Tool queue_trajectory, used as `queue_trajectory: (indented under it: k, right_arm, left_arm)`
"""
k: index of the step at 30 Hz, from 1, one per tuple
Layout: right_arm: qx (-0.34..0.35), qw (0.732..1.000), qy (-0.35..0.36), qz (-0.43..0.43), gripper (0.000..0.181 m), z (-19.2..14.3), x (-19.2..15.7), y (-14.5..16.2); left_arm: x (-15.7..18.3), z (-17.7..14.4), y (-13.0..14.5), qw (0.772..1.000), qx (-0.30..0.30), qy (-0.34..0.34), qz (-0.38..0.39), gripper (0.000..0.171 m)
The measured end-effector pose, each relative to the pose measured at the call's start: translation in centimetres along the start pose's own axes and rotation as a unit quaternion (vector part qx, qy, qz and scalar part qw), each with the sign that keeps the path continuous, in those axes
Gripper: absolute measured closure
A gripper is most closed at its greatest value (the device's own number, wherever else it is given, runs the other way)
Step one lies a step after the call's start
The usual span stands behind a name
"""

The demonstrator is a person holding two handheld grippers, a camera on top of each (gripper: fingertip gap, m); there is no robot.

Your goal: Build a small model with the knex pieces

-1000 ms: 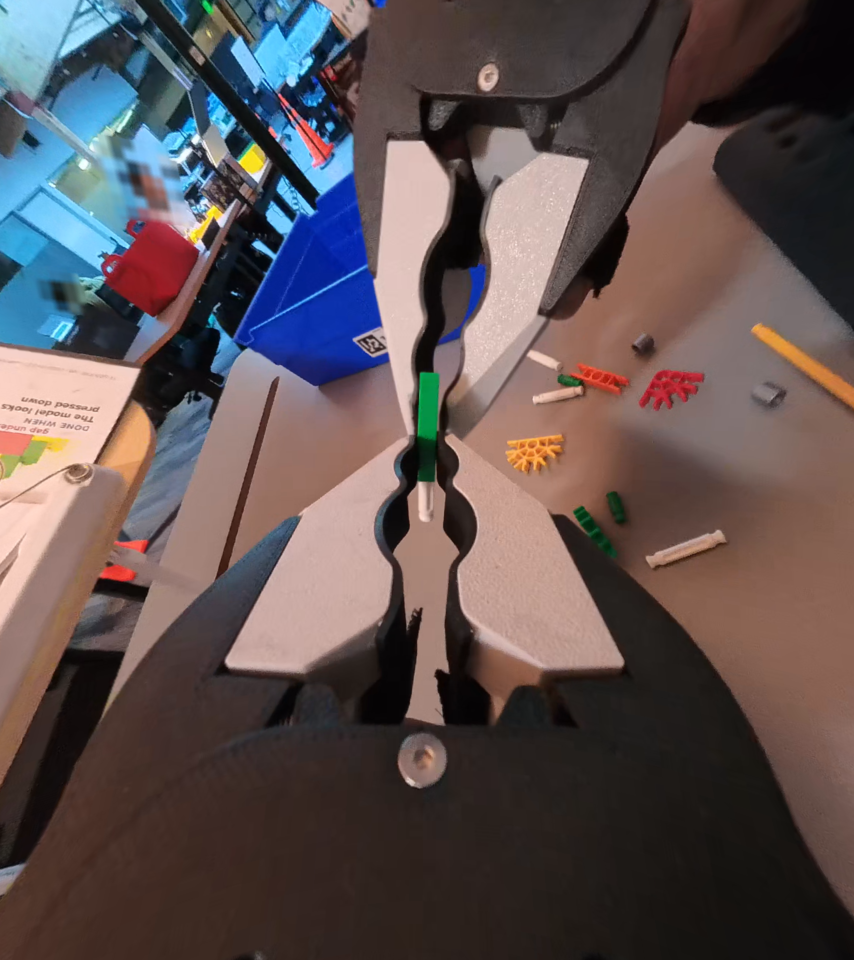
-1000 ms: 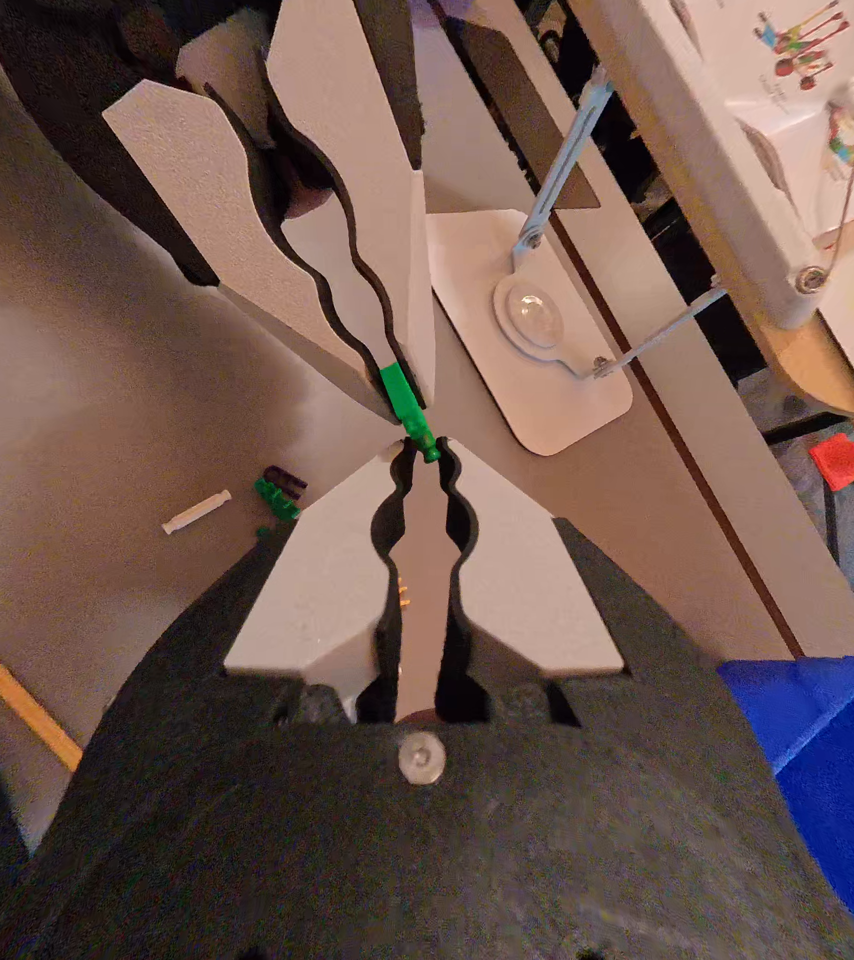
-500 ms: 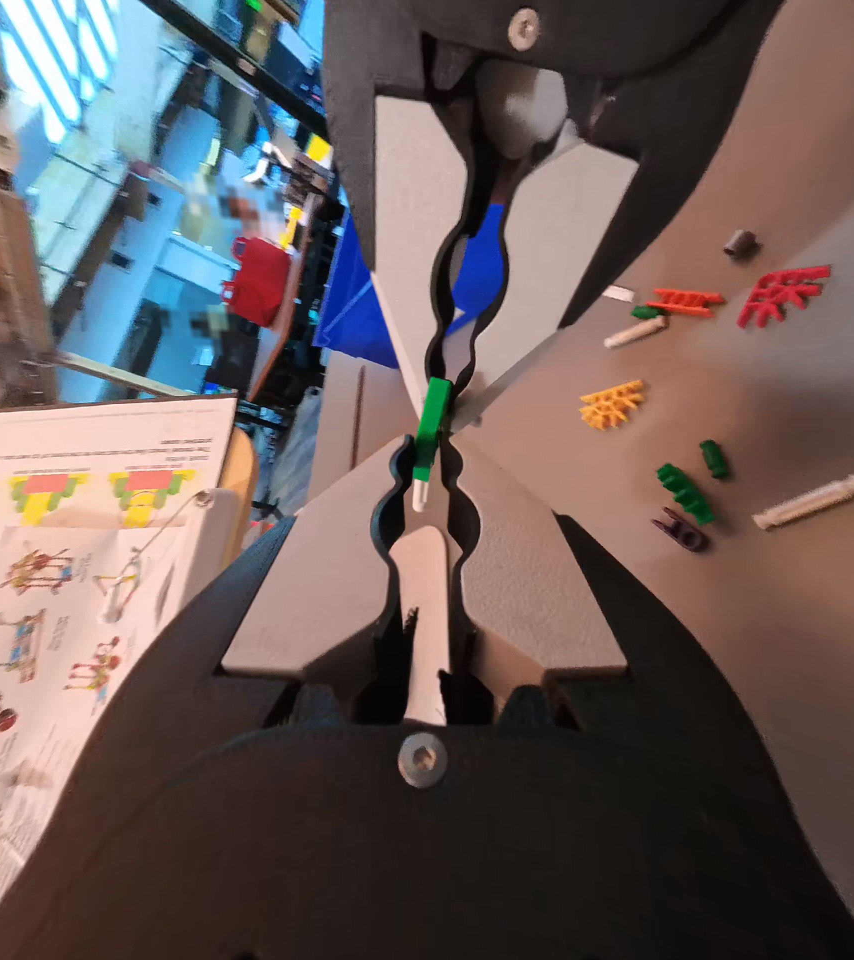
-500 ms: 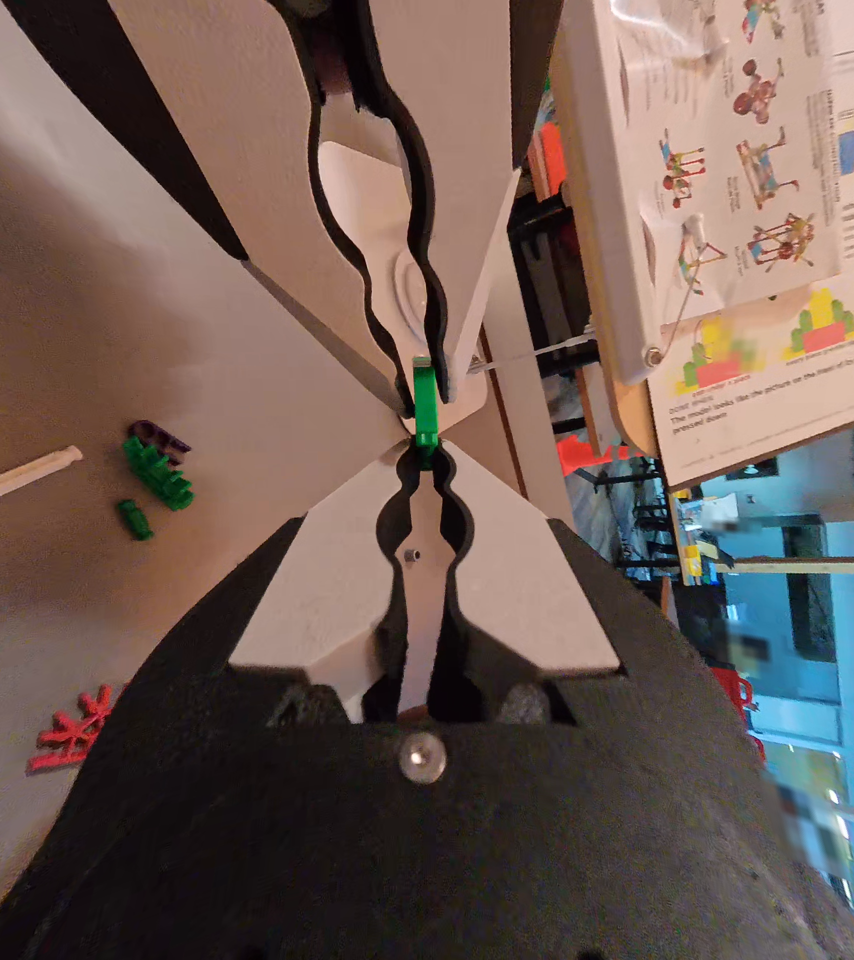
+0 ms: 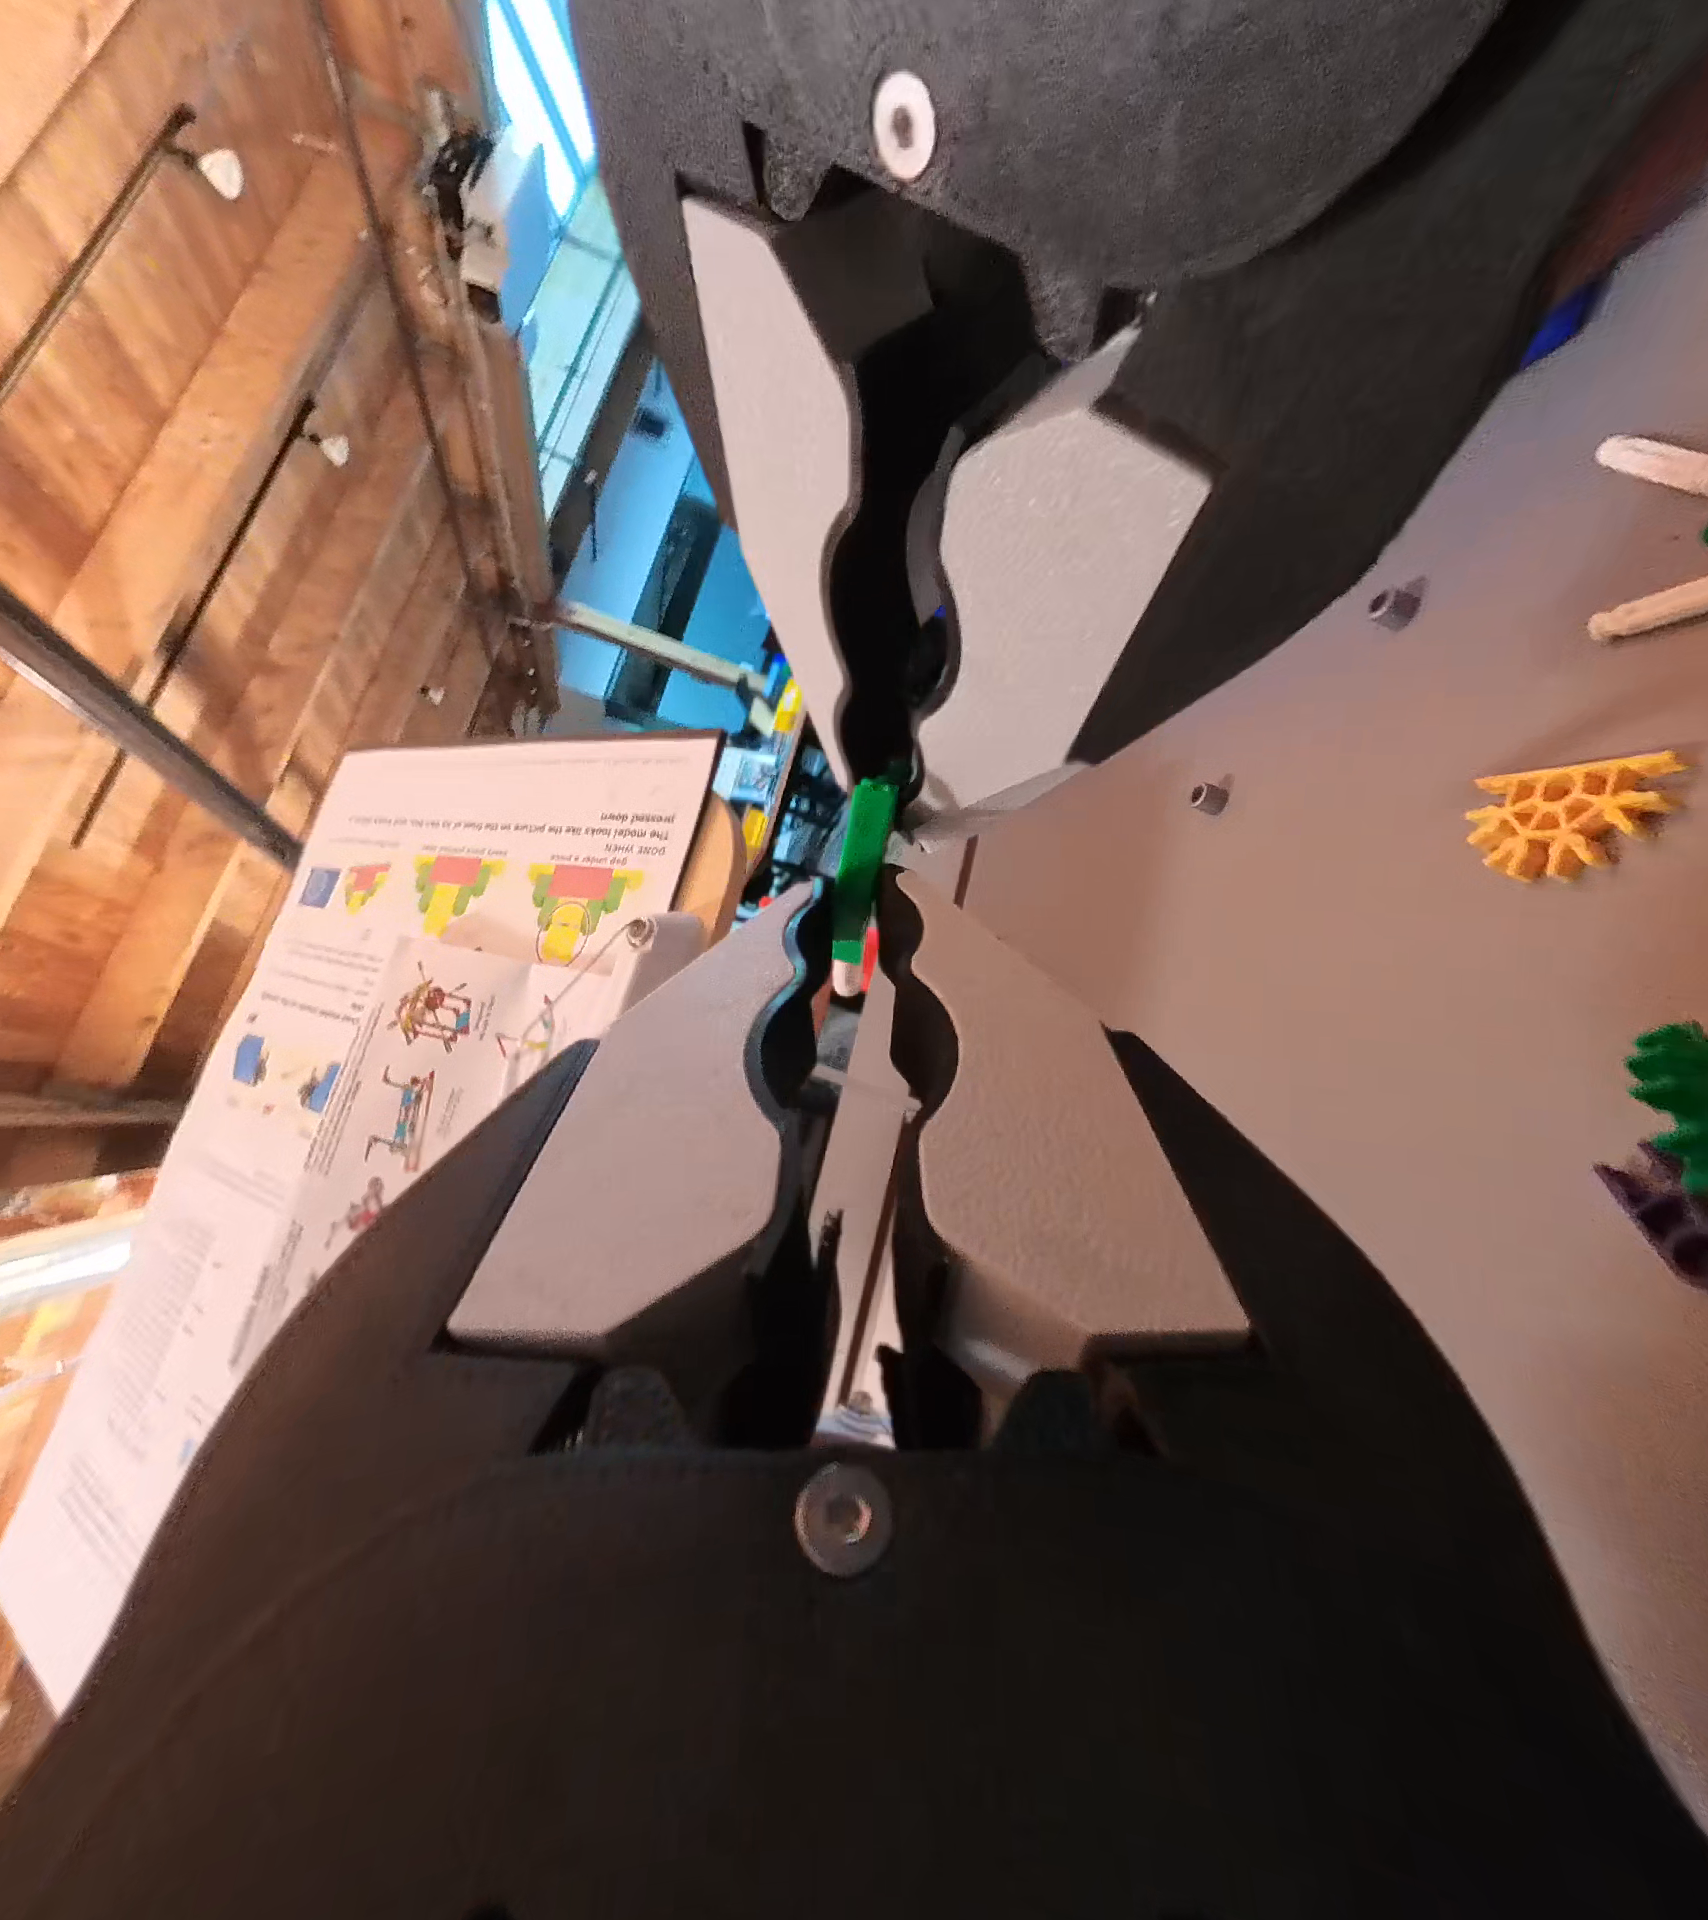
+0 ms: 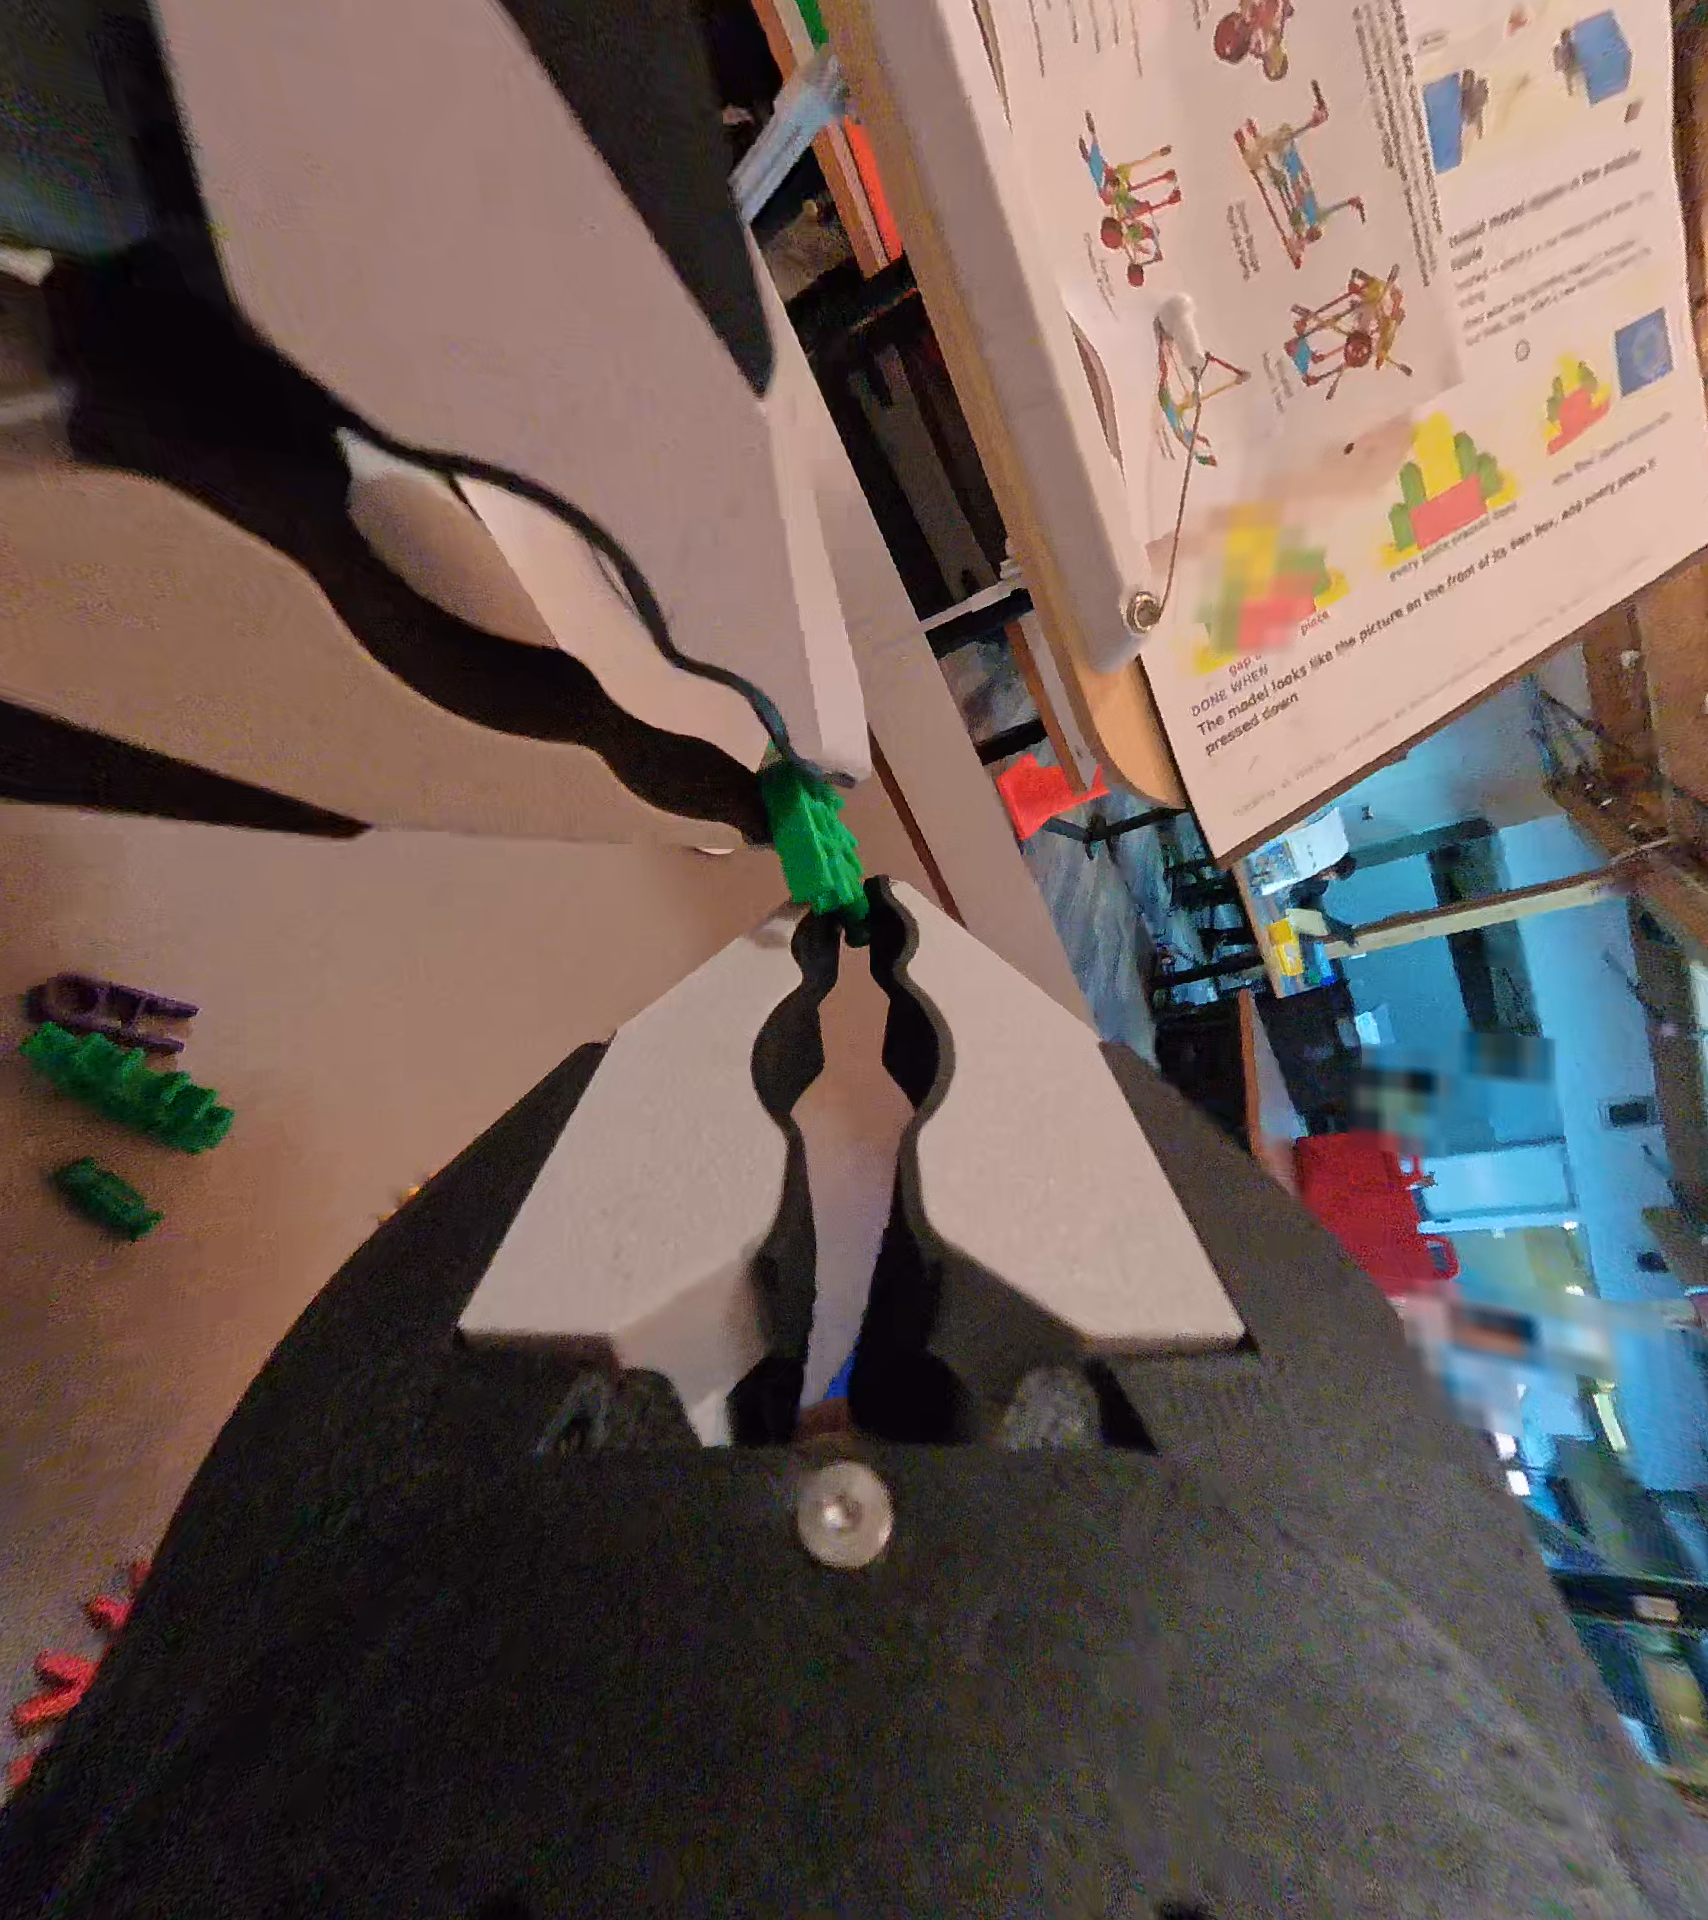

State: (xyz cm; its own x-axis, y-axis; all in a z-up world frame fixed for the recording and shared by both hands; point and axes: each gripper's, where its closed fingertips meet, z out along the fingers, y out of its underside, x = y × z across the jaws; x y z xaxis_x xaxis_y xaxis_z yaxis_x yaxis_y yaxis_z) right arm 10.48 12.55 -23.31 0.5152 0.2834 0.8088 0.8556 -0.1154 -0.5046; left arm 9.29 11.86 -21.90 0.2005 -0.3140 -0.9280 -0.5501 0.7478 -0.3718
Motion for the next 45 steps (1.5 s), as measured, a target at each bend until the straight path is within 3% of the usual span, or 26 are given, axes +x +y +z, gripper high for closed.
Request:
queue_trajectory:
  k: [4,8,14,22,26,36,45]
  right_arm:
    - [-0.001,0.995,-0.02,0.095,0.178,1.1,0.1,0.7]
    - [0.007,0.993,-0.022,0.114,0.178,1.7,0.2,0.9]
    - [0.036,0.999,0.012,-0.031,0.165,1.2,0.2,-0.3]
    - [0.035,0.995,0.009,-0.091,0.175,1.0,-0.2,-0.3]
    - [0.05,0.998,0.009,-0.037,0.179,0.5,0.4,-0.9]
    - [0.057,0.989,-0.042,0.127,0.178,1.5,-0.1,-0.2]
    - [0.078,0.947,-0.103,0.295,0.178,2.0,-0.1,-0.5]
  left_arm:
    - [0.5,1.1,0.7,0.999,-0.027,-0.016,-0.025,0.169]
    - [0.4,1.7,1.1,0.999,-0.026,-0.01,-0.039,0.167]
    - [0.3,1.1,1.4,0.998,-0.02,0.027,0.057,0.168]
    - [0.3,0.9,1.1,0.996,-0.002,0.012,0.089,0.167]
    - [-0.6,0.7,0.4,0.997,0.014,-0.006,0.069,0.165]
    - [-0.2,1.4,0.9,0.997,-0.017,-0.068,0.039,0.165]
    - [-0.5,1.6,1.1,0.994,-0.015,-0.097,0.038,0.166]
